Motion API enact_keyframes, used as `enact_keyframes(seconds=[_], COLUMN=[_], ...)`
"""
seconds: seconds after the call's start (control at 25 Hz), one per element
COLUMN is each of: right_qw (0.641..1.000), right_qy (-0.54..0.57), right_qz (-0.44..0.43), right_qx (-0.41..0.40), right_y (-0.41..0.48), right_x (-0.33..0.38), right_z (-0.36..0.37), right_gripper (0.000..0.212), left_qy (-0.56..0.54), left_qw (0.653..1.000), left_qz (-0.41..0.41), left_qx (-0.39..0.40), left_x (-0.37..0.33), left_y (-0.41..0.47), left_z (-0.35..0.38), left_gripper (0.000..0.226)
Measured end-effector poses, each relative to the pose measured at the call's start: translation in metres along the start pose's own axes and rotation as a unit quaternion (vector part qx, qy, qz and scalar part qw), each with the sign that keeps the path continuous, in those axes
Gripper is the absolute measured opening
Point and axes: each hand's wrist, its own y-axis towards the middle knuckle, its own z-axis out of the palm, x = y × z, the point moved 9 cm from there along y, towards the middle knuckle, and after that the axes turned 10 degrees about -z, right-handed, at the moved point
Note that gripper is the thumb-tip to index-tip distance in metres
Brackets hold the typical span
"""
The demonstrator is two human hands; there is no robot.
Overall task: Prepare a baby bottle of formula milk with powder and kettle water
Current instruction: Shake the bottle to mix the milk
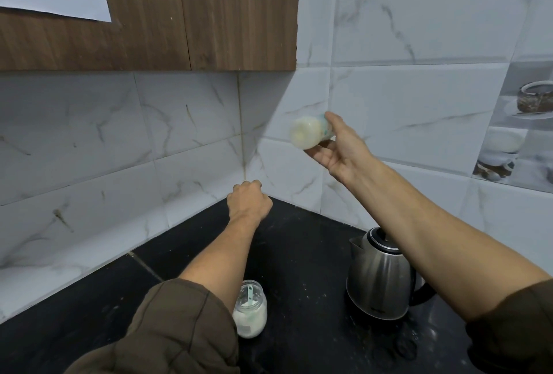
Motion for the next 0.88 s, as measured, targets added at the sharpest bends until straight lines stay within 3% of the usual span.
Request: enact_keyframes(seconds=[0.12, 0.2, 0.24, 0.36, 0.44, 0.52, 0.68, 0.76, 0.88], right_qw=[0.988, 0.968, 0.967, 0.993, 1.000, 0.999, 0.972, 0.983, 1.000], right_qy=[-0.093, -0.134, -0.131, -0.069, 0.007, 0.004, -0.124, -0.092, -0.005], right_qz=[0.034, 0.024, 0.010, -0.017, -0.001, 0.032, 0.027, 0.003, 0.001], right_qx=[0.115, 0.210, 0.220, 0.094, 0.005, 0.021, 0.197, 0.158, 0.015], right_y=[-0.017, -0.031, -0.031, -0.014, -0.004, -0.011, -0.032, -0.027, -0.009], right_x=[-0.012, -0.019, -0.018, -0.002, 0.004, -0.002, -0.016, -0.007, 0.006], right_z=[0.017, 0.032, 0.034, 0.013, -0.007, -0.007, 0.019, 0.016, -0.009], right_gripper=[0.042, 0.041, 0.040, 0.047, 0.039, 0.035, 0.044, 0.040, 0.029], left_qy=[0.000, -0.018, -0.024, -0.019, -0.023, -0.023, -0.029, -0.026, -0.023], left_qw=[1.000, 1.000, 1.000, 1.000, 1.000, 1.000, 1.000, 1.000, 1.000], left_qz=[-0.005, -0.012, -0.013, 0.001, 0.002, 0.001, -0.004, 0.003, 0.002], left_qx=[0.002, 0.005, 0.007, 0.004, -0.001, -0.003, 0.002, 0.005, 0.003], left_x=[-0.001, -0.002, -0.003, -0.006, -0.004, -0.004, -0.010, -0.013, -0.007], left_y=[0.002, 0.002, 0.002, 0.001, 0.003, 0.004, 0.000, -0.002, -0.001], left_z=[-0.002, -0.002, -0.001, -0.001, -0.003, -0.004, -0.001, 0.001, 0.003], left_gripper=[0.032, 0.025, 0.023, 0.034, 0.038, 0.038, 0.027, 0.032, 0.037])
